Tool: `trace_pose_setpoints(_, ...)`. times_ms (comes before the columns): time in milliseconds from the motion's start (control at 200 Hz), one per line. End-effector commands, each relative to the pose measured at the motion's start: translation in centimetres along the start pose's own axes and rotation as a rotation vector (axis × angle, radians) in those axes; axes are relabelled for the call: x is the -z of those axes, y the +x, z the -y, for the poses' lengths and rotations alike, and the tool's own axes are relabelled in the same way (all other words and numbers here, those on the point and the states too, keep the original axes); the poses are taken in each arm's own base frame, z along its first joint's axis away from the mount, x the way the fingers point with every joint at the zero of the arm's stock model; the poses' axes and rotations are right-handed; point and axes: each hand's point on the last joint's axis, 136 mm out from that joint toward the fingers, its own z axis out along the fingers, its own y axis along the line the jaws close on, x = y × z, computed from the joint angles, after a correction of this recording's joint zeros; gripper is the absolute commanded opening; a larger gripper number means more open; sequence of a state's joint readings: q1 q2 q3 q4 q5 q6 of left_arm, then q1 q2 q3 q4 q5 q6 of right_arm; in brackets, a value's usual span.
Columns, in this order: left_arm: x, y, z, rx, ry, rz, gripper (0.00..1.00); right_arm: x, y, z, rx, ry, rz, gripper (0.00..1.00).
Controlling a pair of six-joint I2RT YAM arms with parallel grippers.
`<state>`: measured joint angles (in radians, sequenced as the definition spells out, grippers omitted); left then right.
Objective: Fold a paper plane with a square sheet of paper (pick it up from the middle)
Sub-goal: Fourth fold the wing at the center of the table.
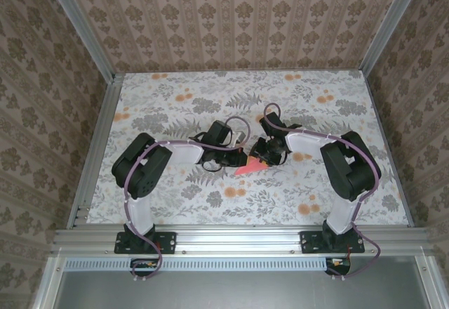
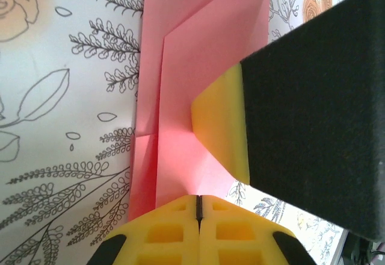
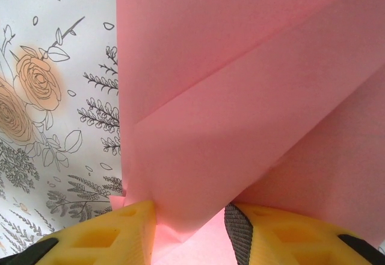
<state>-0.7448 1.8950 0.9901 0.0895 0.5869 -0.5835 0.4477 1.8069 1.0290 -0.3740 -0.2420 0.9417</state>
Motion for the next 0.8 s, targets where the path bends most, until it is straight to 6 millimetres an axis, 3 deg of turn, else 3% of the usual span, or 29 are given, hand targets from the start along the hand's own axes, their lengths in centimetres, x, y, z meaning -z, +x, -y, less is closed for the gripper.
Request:
trace_pose_setpoints(0,-0.5,0.4,-0.9,0.032,-0.03,-0.026,0.03,-2.2,2.5,8.1,-0.069,0.303,-0.075,0.42)
trace_pose_setpoints(345,0.0,0.6,-1.2,0.052,-0.034,-0.02,0.02,-2.4,3.0,9.4,-0.095,0.375,-0.102,0.39)
trace_pose_setpoints(640,1.9,-0.7,0.2,0.049,0.021,0.065,0.03,-2.4,3.1,9.9,-0.099,0.404,-0.11,0.36)
trace_pose_setpoints(795,3.2,-1.4,-0.2,0.047,-0.004,0.124,0.05,-2.6,3.0,9.9,-0.095,0.408,-0.113,0.37)
